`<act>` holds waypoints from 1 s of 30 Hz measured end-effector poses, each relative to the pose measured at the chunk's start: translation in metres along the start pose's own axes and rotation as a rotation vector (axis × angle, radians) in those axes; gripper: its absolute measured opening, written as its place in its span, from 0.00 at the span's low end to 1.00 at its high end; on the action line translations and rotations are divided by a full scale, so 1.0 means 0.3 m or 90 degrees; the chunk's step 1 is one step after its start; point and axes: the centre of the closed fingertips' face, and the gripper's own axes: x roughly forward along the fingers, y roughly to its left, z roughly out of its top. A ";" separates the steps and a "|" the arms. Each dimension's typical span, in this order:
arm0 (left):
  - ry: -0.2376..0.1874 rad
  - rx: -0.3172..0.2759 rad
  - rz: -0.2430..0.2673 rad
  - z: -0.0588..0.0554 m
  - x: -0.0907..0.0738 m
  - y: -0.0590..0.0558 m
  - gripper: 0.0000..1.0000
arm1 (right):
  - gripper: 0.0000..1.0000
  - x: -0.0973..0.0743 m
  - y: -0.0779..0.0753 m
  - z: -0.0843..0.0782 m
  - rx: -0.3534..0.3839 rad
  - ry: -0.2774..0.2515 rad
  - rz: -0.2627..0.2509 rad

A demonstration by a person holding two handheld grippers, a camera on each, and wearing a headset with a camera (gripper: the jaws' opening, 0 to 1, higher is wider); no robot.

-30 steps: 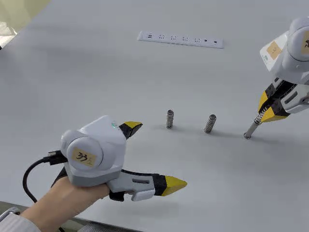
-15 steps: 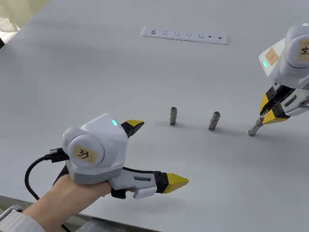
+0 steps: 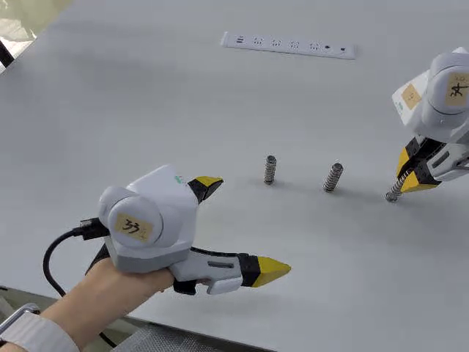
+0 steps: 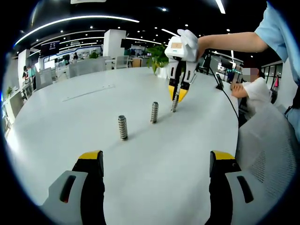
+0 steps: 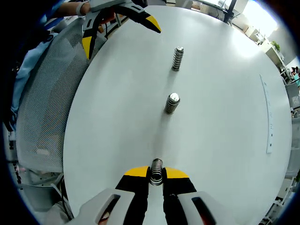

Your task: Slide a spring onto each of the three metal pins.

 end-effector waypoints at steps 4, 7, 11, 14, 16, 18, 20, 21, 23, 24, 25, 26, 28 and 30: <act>-0.001 -0.001 0.002 0.000 0.000 0.001 0.93 | 0.07 0.014 0.002 -0.001 0.002 0.001 0.003; -0.001 -0.003 0.000 0.000 0.001 -0.001 0.93 | 0.07 0.029 -0.005 -0.009 0.005 0.002 0.003; -0.002 -0.005 -0.002 0.000 0.003 -0.004 0.94 | 0.07 0.037 0.000 -0.008 0.007 0.002 0.003; -0.001 -0.003 -0.001 0.001 0.003 -0.003 0.94 | 0.07 0.036 -0.010 -0.006 0.008 -0.003 -0.002; -0.001 -0.003 -0.003 0.002 0.004 -0.004 0.94 | 0.07 0.038 -0.007 -0.008 0.008 0.000 -0.001; -0.002 -0.001 -0.001 0.004 0.005 -0.002 0.95 | 0.07 0.040 -0.013 -0.009 0.006 0.000 -0.002; -0.002 -0.002 -0.002 0.006 0.007 -0.002 0.96 | 0.07 0.040 -0.017 -0.013 0.006 0.002 0.000; -0.003 -0.001 -0.001 0.007 0.007 -0.001 0.96 | 0.07 0.041 -0.019 -0.012 0.007 0.002 0.000; -0.003 -0.003 -0.002 0.009 0.008 -0.002 0.97 | 0.08 0.043 -0.012 -0.010 0.007 0.002 -0.001; -0.006 0.000 0.000 0.012 0.009 0.000 0.99 | 0.08 0.044 -0.007 -0.011 0.007 0.004 -0.002; -0.005 0.003 0.000 0.012 0.009 0.000 0.99 | 0.08 0.047 -0.004 -0.011 0.006 0.005 -0.002; -0.005 0.003 0.001 0.011 0.009 0.001 0.99 | 0.08 0.048 0.000 -0.011 0.007 0.005 0.000; -0.005 -0.001 0.000 0.011 0.008 0.000 0.99 | 0.08 0.052 0.006 -0.008 0.008 0.003 -0.001; -0.004 0.000 0.001 0.009 0.006 0.000 0.99 | 0.08 0.056 0.009 -0.007 0.009 0.004 -0.002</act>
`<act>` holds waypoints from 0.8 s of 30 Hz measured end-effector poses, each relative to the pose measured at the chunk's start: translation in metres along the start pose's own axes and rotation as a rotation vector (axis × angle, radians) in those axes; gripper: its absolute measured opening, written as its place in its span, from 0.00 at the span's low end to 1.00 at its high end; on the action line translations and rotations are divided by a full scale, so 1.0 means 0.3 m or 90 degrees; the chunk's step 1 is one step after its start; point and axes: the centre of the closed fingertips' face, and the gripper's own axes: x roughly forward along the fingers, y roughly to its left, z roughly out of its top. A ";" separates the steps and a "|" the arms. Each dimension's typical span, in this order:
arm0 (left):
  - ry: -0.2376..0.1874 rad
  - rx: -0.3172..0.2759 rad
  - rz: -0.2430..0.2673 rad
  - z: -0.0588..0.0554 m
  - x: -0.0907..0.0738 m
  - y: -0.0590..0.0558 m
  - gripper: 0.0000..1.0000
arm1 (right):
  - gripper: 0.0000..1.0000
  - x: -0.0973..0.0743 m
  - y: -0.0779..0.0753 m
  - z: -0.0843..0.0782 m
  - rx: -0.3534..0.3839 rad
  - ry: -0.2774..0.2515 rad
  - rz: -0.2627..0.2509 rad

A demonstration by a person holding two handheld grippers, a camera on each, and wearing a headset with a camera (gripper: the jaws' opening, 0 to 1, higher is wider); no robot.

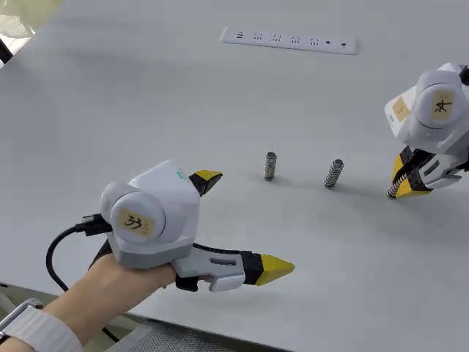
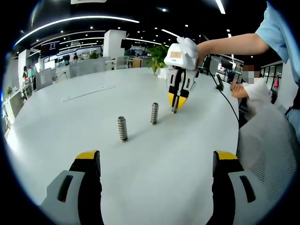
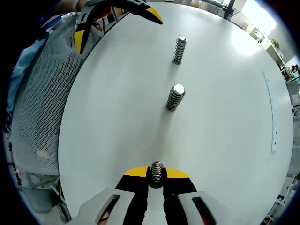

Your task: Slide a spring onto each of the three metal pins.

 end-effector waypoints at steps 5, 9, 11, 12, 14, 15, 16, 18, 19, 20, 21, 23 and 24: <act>0.002 0.000 -0.002 -0.001 0.000 -0.003 0.99 | 0.08 0.005 0.000 -0.004 0.002 0.000 0.002; 0.000 0.002 -0.004 0.002 0.001 -0.004 0.98 | 0.08 0.002 0.005 -0.002 0.000 0.004 0.002; -0.001 0.001 -0.004 0.006 0.001 -0.005 0.98 | 0.08 0.001 0.007 -0.002 -0.004 0.006 0.001; -0.002 0.002 -0.003 0.008 0.000 -0.003 0.98 | 0.08 0.001 0.009 -0.003 -0.005 0.007 0.001; -0.001 0.002 -0.004 0.008 0.000 -0.003 0.98 | 0.09 0.001 0.009 -0.003 -0.008 0.007 -0.001; -0.001 0.002 -0.003 0.008 -0.001 -0.003 0.98 | 0.10 0.002 0.009 -0.003 -0.010 0.007 -0.003; -0.001 0.003 -0.004 0.008 -0.002 -0.003 0.98 | 0.14 0.002 0.009 -0.002 -0.008 0.005 -0.004; 0.000 0.004 -0.004 0.007 -0.003 -0.004 0.99 | 0.28 0.003 0.004 0.005 0.001 -0.006 -0.013; -0.001 0.005 -0.003 0.007 -0.004 -0.003 0.99 | 0.33 0.003 0.004 0.009 0.008 -0.012 -0.014; 0.000 0.003 -0.004 0.006 -0.004 -0.004 0.99 | 0.39 0.001 0.002 0.014 0.019 -0.024 -0.018; 0.000 0.003 -0.004 0.006 -0.004 -0.004 0.99 | 0.46 0.000 0.000 0.019 0.024 -0.033 -0.021; 0.002 0.005 -0.004 0.004 -0.004 -0.004 0.99 | 0.56 -0.005 -0.002 0.027 0.037 -0.053 -0.027; 0.001 0.006 -0.002 0.004 -0.005 -0.002 0.99 | 0.62 -0.007 -0.003 0.029 0.038 -0.060 -0.031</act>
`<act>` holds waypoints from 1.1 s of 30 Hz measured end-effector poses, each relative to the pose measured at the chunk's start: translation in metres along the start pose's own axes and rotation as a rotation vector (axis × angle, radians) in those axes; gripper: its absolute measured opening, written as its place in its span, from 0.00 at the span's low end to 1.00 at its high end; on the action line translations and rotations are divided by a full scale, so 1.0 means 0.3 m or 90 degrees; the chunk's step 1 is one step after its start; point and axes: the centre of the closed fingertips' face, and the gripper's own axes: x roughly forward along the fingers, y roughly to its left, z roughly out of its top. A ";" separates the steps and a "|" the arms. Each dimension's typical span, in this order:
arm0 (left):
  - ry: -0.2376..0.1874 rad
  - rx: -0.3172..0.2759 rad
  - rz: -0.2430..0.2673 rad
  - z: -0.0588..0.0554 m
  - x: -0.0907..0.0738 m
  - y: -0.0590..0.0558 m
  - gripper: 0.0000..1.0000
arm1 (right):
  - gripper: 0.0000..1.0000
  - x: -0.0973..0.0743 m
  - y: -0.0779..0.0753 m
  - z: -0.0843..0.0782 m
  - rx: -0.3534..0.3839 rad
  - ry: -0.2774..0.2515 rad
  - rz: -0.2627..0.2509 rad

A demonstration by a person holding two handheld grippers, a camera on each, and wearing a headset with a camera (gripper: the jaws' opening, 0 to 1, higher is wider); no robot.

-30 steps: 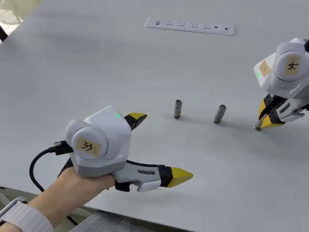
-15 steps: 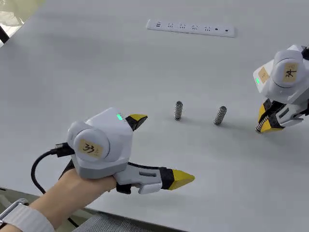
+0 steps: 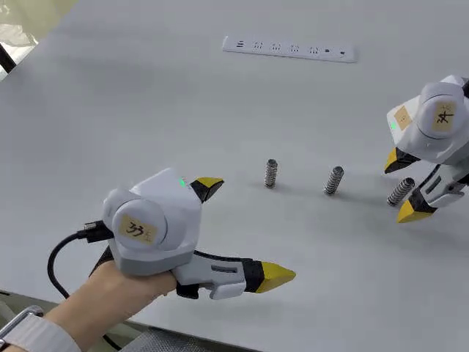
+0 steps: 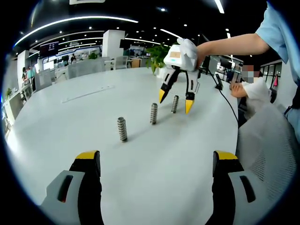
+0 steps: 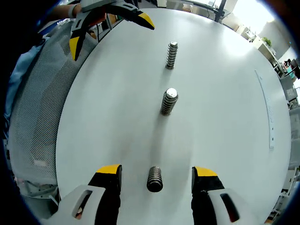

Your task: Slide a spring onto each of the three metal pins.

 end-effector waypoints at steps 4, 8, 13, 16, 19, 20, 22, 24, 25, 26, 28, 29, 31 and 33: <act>0.003 0.001 -0.003 -0.003 -0.001 -0.005 0.99 | 0.76 -0.005 0.006 0.008 0.021 -0.032 -0.010; 0.003 0.001 -0.002 -0.001 -0.003 -0.006 0.99 | 0.93 -0.008 0.013 0.005 0.048 -0.058 -0.020; 0.003 0.004 0.000 0.002 -0.010 -0.001 0.99 | 0.99 -0.021 0.015 -0.005 0.084 -0.079 -0.044; 0.006 0.004 0.002 -0.004 -0.014 0.002 0.99 | 0.99 -0.029 0.029 -0.013 0.095 -0.089 -0.048; 0.007 0.005 0.002 -0.007 -0.019 0.000 0.99 | 0.99 -0.038 0.048 -0.017 0.107 -0.100 -0.051; 0.009 0.005 0.002 -0.008 -0.021 0.000 0.99 | 0.99 -0.042 0.054 -0.019 0.109 -0.104 -0.053; 0.010 0.007 0.002 -0.010 -0.025 0.000 0.99 | 0.99 -0.049 0.070 -0.026 0.116 -0.109 -0.056; 0.010 0.008 0.002 -0.010 -0.028 0.000 0.99 | 0.99 -0.055 0.081 -0.030 0.122 -0.114 -0.058; 0.011 0.009 0.002 -0.011 -0.030 0.000 0.99 | 0.99 -0.059 0.087 -0.033 0.126 -0.119 -0.061; 0.011 0.010 0.003 -0.011 -0.031 0.000 0.99 | 0.99 -0.062 0.092 -0.035 0.131 -0.122 -0.063; 0.011 0.010 0.003 -0.009 -0.035 0.001 0.99 | 0.99 -0.069 0.102 -0.038 0.139 -0.133 -0.071; 0.011 0.011 0.003 -0.008 -0.036 0.000 0.99 | 0.99 -0.073 0.106 -0.038 0.144 -0.139 -0.074; 0.011 0.013 0.004 -0.005 -0.039 0.001 0.99 | 0.99 -0.080 0.123 -0.041 0.157 -0.149 -0.077; 0.009 0.013 0.005 -0.002 -0.041 0.002 0.99 | 0.99 -0.086 0.142 -0.047 0.167 -0.159 -0.080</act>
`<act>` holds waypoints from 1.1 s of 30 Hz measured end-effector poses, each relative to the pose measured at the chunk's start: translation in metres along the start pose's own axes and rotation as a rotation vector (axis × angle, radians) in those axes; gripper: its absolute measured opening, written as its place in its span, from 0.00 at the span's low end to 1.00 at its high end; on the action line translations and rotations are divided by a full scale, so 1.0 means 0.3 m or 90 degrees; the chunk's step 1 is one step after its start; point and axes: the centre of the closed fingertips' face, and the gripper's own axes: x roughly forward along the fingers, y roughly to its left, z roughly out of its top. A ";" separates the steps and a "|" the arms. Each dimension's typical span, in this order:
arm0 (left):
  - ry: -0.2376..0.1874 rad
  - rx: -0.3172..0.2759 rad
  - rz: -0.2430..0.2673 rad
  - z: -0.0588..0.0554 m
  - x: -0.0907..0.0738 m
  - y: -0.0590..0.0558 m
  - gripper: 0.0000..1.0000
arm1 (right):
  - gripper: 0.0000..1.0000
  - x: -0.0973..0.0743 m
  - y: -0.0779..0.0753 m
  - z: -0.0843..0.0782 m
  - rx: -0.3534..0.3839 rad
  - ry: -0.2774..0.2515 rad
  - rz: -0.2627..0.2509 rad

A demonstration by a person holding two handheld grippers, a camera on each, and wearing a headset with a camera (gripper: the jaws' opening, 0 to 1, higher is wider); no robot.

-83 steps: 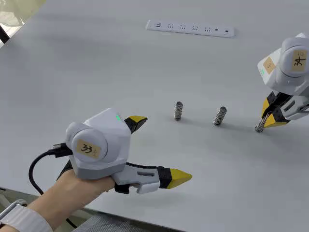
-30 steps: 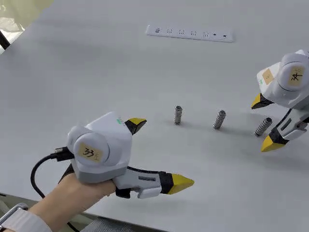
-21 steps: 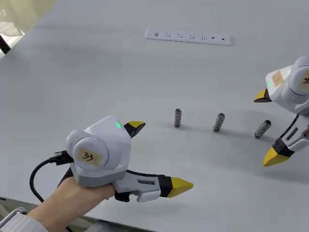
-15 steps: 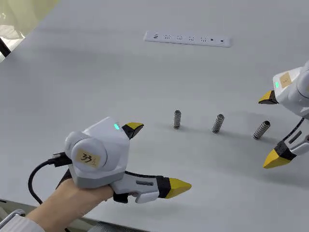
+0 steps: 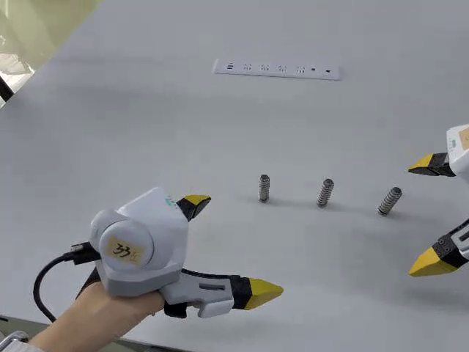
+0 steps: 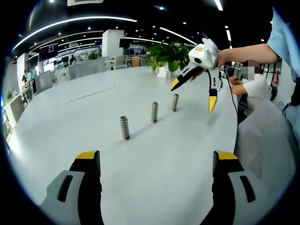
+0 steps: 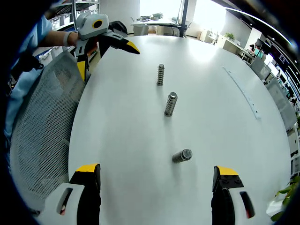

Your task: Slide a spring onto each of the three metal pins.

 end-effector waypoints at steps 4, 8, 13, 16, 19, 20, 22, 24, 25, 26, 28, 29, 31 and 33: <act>-0.003 -0.001 0.003 0.004 -0.004 0.000 0.99 | 0.99 -0.017 0.028 -0.017 0.022 -0.017 -0.005; -0.001 0.003 0.003 0.001 -0.007 0.000 0.99 | 0.99 -0.034 0.054 -0.044 0.046 -0.029 -0.010; -0.001 0.004 0.007 0.003 -0.010 0.005 0.99 | 0.99 -0.056 0.088 -0.065 0.067 -0.046 -0.019; 0.000 0.005 0.007 0.005 -0.010 0.002 0.99 | 0.99 -0.069 0.110 -0.072 0.081 -0.059 -0.022; 0.001 0.008 0.006 0.003 -0.010 -0.001 0.99 | 0.99 -0.081 0.128 -0.084 0.091 -0.067 -0.029; 0.002 0.008 0.006 0.002 -0.010 -0.002 0.99 | 0.99 -0.087 0.135 -0.090 0.096 -0.071 -0.032; 0.002 0.010 0.006 0.002 -0.010 -0.003 0.99 | 0.99 -0.093 0.144 -0.096 0.105 -0.077 -0.036; 0.001 0.010 0.007 0.004 -0.010 -0.003 0.99 | 0.99 -0.103 0.153 -0.107 0.115 -0.083 -0.042; 0.001 0.010 0.007 0.004 -0.010 -0.003 0.99 | 0.99 -0.108 0.159 -0.115 0.121 -0.084 -0.045; 0.001 0.009 0.008 0.004 -0.012 -0.003 0.99 | 0.99 -0.110 0.161 -0.119 0.124 -0.086 -0.047; 0.002 0.009 0.009 0.004 -0.015 -0.001 0.99 | 0.99 -0.117 0.169 -0.131 0.136 -0.090 -0.052; 0.002 0.009 0.010 0.005 -0.016 0.000 0.99 | 0.99 -0.120 0.171 -0.134 0.141 -0.093 -0.055; 0.001 0.009 0.012 0.007 -0.021 0.005 0.99 | 0.99 -0.127 0.175 -0.142 0.153 -0.101 -0.061; 0.000 0.009 0.017 0.009 -0.026 0.011 0.99 | 0.99 -0.135 0.176 -0.147 0.168 -0.112 -0.069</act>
